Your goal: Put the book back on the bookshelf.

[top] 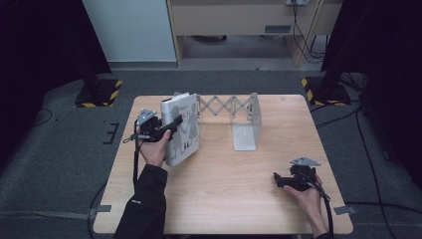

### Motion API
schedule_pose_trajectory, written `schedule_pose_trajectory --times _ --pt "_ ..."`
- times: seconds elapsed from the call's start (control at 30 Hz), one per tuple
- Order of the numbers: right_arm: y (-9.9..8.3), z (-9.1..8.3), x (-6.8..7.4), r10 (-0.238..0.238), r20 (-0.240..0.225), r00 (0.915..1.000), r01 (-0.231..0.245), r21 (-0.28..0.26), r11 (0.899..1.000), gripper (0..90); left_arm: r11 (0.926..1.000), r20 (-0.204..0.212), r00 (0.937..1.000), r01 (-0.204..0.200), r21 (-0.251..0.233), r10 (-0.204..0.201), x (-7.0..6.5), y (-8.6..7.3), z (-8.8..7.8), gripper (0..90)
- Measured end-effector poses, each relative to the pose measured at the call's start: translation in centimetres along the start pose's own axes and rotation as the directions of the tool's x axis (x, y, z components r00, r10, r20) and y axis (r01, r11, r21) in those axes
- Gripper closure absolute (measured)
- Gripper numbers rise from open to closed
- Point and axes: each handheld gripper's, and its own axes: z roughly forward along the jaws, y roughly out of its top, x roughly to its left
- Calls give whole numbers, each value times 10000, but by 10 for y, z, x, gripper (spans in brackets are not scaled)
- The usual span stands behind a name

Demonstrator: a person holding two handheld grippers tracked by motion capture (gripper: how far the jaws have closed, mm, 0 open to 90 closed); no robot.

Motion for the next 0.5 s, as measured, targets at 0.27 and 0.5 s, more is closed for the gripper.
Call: schedule_pose_trajectory --times 0.27,0.5 --pt "0 0 0 9 -15 10000 -9 28 10000 44 9997 -193 9996 -223 104 225 2 -3 10 523" --pt "0 0 0 7 -16 10000 -7 29 10000 44 9996 -200 9994 -271 -9 271 3 -4 12 522"
